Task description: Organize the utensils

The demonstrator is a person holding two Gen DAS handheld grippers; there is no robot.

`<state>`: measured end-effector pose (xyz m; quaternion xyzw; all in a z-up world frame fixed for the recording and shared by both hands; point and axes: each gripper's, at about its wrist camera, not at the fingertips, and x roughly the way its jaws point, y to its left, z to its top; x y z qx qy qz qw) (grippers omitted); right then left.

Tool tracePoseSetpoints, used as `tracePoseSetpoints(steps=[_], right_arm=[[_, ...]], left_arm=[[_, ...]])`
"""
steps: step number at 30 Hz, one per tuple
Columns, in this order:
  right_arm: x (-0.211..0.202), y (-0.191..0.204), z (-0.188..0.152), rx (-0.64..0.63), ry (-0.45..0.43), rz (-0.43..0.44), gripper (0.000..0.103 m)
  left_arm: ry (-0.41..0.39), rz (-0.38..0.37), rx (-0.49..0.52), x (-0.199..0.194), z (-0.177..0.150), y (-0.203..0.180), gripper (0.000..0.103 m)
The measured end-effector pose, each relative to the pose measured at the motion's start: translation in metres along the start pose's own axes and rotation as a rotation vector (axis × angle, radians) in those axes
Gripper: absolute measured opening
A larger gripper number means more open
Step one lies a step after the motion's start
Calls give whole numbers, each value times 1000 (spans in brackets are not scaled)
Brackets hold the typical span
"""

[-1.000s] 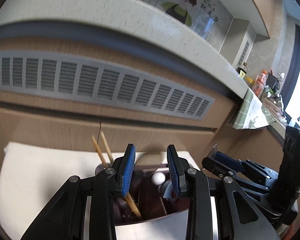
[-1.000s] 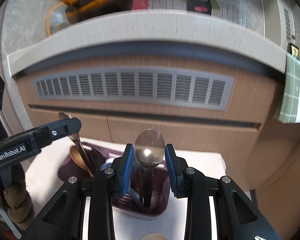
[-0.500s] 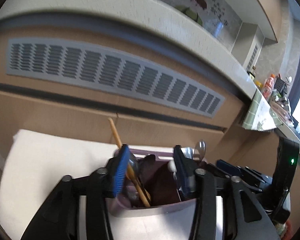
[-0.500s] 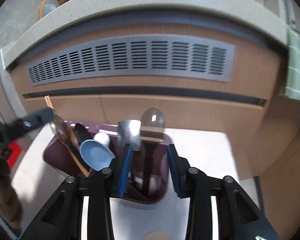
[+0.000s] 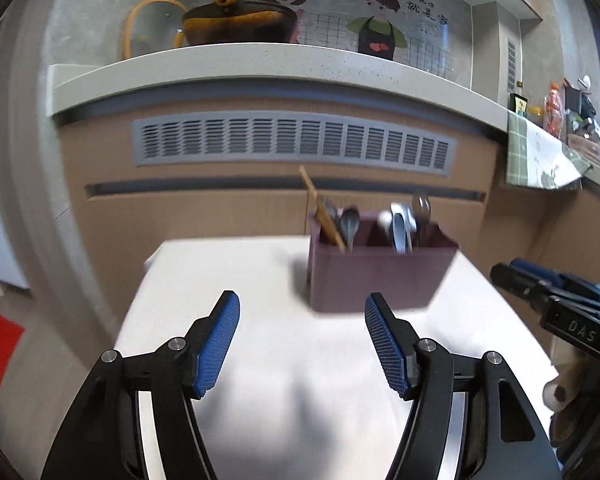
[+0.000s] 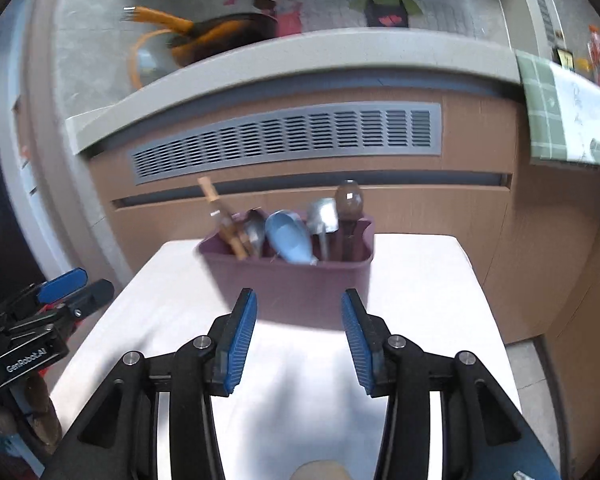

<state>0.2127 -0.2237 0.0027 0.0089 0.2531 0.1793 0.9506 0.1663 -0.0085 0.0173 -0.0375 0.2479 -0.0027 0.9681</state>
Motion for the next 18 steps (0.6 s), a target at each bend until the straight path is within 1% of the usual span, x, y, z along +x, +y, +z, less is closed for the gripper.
tracePoseSetpoints(steps=[3, 5, 7, 12, 15, 18], right_arm=[[-38, 16, -21, -42, -41, 3, 42], [-57, 26, -35, -44, -41, 5, 47], [-70, 31, -48, -40, -32, 0, 47], [-86, 39, -76, 4, 9, -27, 47], [-95, 45, -87, -17, 3, -68, 47], [-104, 49, -92, -31, -10, -81, 47]], left_arm=[[2, 17, 8, -35, -21, 2, 66], [-6, 30, 17, -53, -31, 2, 66], [-11, 37, 20, -66, -41, 3, 66], [30, 30, 24, -84, -60, 0, 66], [39, 22, 42, -92, -69, -5, 66], [27, 11, 51, -102, -73, -9, 66]])
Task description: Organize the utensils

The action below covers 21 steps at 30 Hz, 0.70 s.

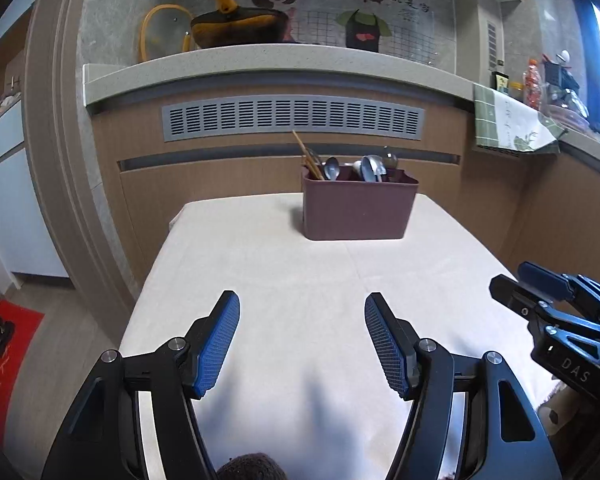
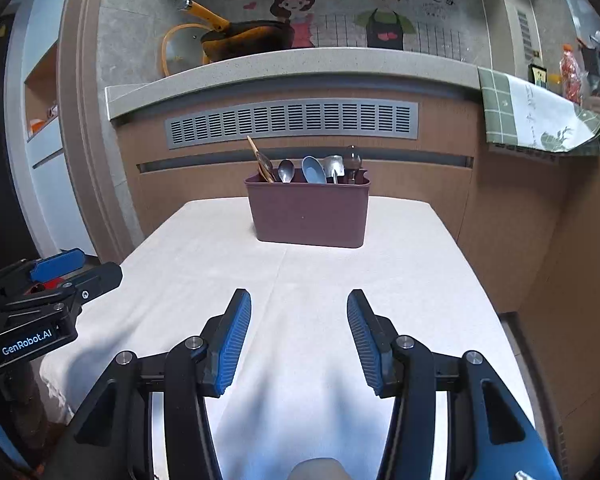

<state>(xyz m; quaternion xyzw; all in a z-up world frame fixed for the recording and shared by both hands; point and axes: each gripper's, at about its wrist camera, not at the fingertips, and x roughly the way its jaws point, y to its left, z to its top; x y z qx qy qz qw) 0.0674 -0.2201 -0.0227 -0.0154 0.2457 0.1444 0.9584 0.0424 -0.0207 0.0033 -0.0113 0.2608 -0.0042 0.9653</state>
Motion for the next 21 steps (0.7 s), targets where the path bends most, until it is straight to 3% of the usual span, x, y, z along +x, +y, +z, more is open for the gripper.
tracePoseSetpoints(steps=[21], right_arm=[[-16, 0, -4, 0, -29, -36, 48]], left_arm=[[8, -22, -3, -10, 1, -2, 66]])
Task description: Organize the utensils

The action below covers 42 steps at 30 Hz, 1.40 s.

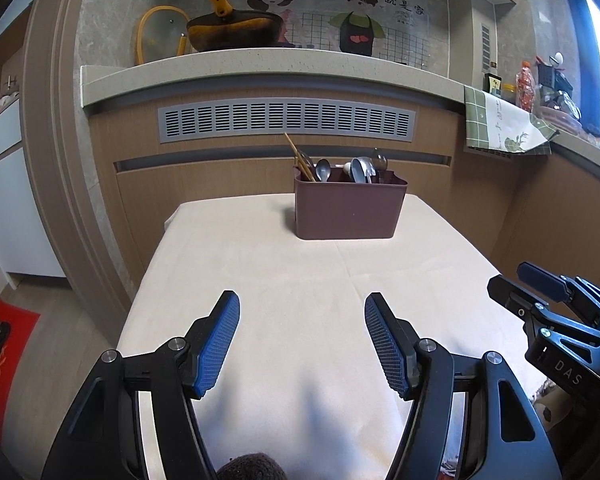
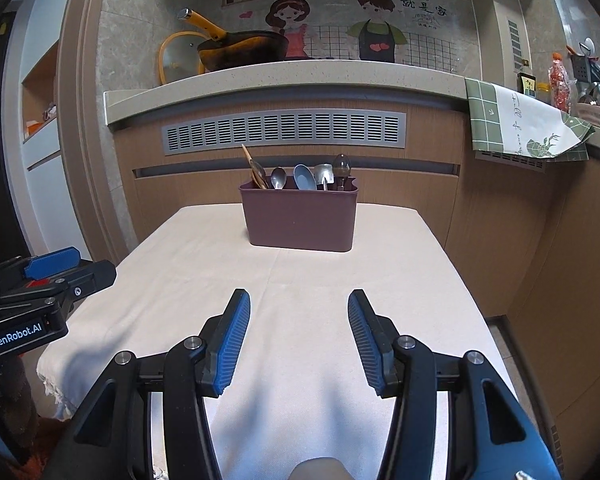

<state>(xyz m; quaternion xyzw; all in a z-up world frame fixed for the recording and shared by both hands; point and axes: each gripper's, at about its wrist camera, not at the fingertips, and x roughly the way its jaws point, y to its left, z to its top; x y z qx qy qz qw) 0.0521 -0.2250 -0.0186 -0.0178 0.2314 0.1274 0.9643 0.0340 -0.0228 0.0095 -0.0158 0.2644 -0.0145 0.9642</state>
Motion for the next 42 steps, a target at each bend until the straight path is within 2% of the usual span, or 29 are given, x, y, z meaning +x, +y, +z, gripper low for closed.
tracePoseSetpoints(steps=[25, 42], right_arm=[[2, -4, -1, 12, 9, -2, 50], [-2, -4, 5, -1, -17, -11, 50]], left_arm=[[12, -12, 3, 3, -4, -3, 66], [39, -36, -18, 8, -7, 1, 66]])
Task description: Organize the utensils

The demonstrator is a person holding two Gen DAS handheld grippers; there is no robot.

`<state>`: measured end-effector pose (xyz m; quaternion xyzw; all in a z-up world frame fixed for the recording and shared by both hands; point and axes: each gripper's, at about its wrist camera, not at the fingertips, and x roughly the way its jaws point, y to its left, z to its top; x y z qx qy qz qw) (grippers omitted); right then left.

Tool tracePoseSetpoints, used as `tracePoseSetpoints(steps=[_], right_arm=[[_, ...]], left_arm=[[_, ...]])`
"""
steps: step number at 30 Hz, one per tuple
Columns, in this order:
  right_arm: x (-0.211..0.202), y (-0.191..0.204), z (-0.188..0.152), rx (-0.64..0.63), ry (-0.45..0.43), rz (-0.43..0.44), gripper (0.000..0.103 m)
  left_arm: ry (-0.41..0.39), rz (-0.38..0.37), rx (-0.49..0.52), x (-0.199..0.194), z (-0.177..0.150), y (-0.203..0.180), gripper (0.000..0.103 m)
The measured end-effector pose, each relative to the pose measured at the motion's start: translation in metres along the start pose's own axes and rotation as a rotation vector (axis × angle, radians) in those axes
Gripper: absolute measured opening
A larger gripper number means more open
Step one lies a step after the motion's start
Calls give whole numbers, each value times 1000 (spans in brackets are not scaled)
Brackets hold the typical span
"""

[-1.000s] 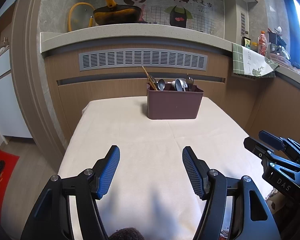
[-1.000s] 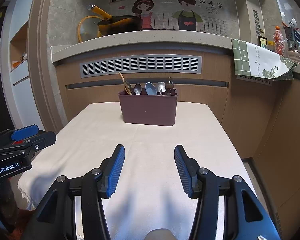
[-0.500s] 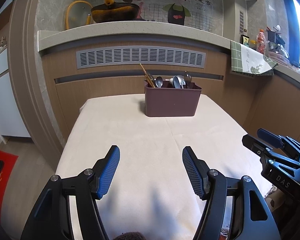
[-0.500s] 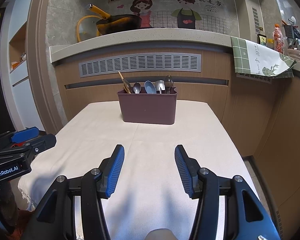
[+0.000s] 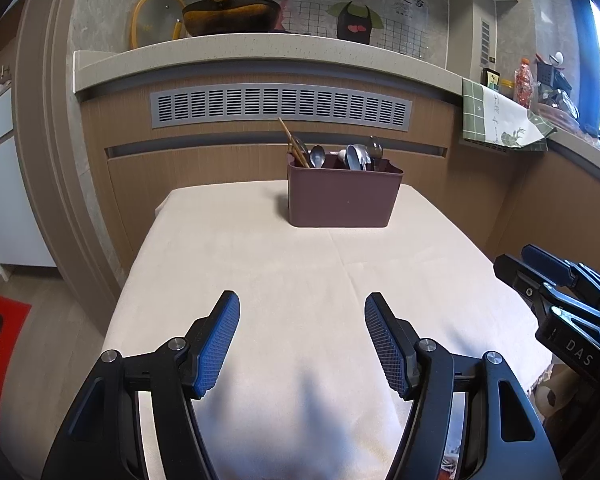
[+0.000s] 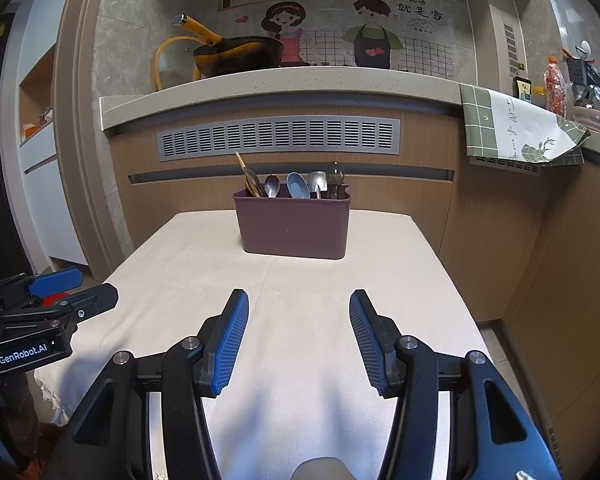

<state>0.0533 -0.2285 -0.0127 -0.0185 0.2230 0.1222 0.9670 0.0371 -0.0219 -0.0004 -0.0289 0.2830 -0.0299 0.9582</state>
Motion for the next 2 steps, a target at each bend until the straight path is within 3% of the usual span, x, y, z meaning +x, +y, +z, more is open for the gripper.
tracePoseSetpoints(steps=[2], right_arm=[[-1, 1, 0, -6, -3, 7, 50]], left_arm=[[7, -8, -8, 1, 0, 2, 66]])
